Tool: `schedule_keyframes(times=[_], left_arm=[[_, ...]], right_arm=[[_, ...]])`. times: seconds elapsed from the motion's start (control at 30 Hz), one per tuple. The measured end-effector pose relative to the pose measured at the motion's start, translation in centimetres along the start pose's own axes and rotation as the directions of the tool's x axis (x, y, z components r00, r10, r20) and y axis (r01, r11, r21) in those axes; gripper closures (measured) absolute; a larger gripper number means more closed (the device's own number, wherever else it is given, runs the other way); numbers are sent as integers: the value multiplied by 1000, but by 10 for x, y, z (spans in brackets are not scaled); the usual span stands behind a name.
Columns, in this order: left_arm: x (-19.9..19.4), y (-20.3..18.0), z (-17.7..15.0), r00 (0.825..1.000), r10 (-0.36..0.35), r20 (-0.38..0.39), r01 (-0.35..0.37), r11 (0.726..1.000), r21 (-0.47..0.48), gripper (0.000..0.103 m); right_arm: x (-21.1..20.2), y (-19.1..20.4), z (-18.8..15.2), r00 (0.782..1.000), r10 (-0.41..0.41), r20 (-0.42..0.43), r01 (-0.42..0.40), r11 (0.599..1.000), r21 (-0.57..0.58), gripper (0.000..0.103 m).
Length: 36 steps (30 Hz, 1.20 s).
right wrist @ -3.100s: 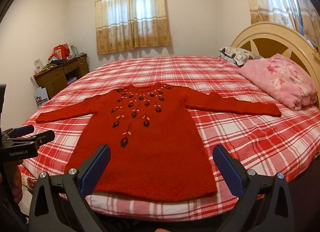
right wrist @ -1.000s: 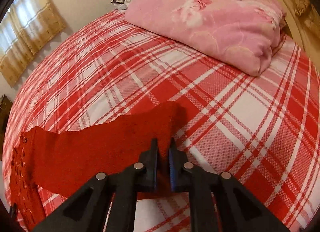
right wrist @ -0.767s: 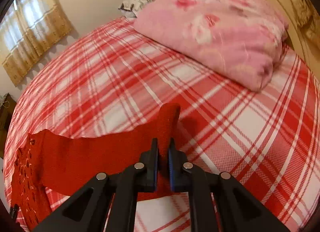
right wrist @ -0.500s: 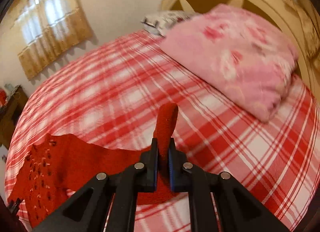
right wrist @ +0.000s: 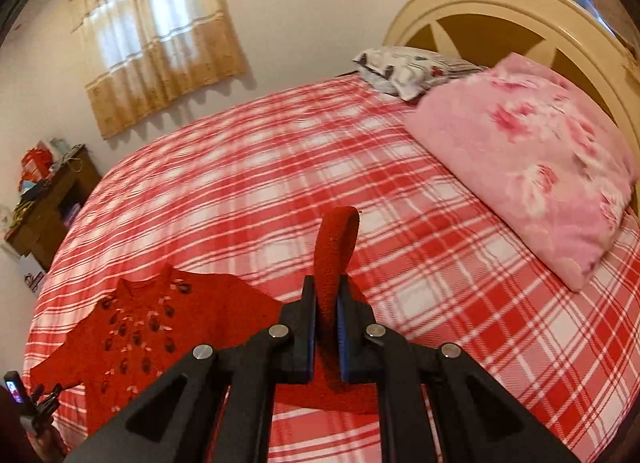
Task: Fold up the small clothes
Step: 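Lift the held sleeve and fold it across the sweater body, then release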
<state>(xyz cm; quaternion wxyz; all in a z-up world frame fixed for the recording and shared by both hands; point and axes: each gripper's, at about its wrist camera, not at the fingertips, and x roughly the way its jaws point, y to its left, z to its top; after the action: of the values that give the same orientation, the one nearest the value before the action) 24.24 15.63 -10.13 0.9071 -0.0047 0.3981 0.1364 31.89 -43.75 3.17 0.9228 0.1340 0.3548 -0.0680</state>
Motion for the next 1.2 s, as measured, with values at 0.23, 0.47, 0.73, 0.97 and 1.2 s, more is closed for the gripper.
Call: schedule_keyframes(times=[0.23,0.47,0.73,0.97,1.2], left_arm=[[8,37,-5,999,46,-16,-47,998,-49,0],[12,72,-9,996,89,-32,-91,991,-96,0],[15,107,-16,989,139,-47,-144,980,-137,0],[18,129,-21,985,165,-54,-173,969,-175,0],[22,157,-27,977,200,-78,-212,952,-221,0]], right_arm=[[-13,53,17,998,46,38,-42,996,-82,95],[-10,88,22,995,87,42,-81,989,-127,95],[-3,126,23,991,127,30,-120,978,-171,95],[-6,172,25,985,167,31,-155,959,-238,95],[-9,217,28,976,216,37,-194,929,-315,95]])
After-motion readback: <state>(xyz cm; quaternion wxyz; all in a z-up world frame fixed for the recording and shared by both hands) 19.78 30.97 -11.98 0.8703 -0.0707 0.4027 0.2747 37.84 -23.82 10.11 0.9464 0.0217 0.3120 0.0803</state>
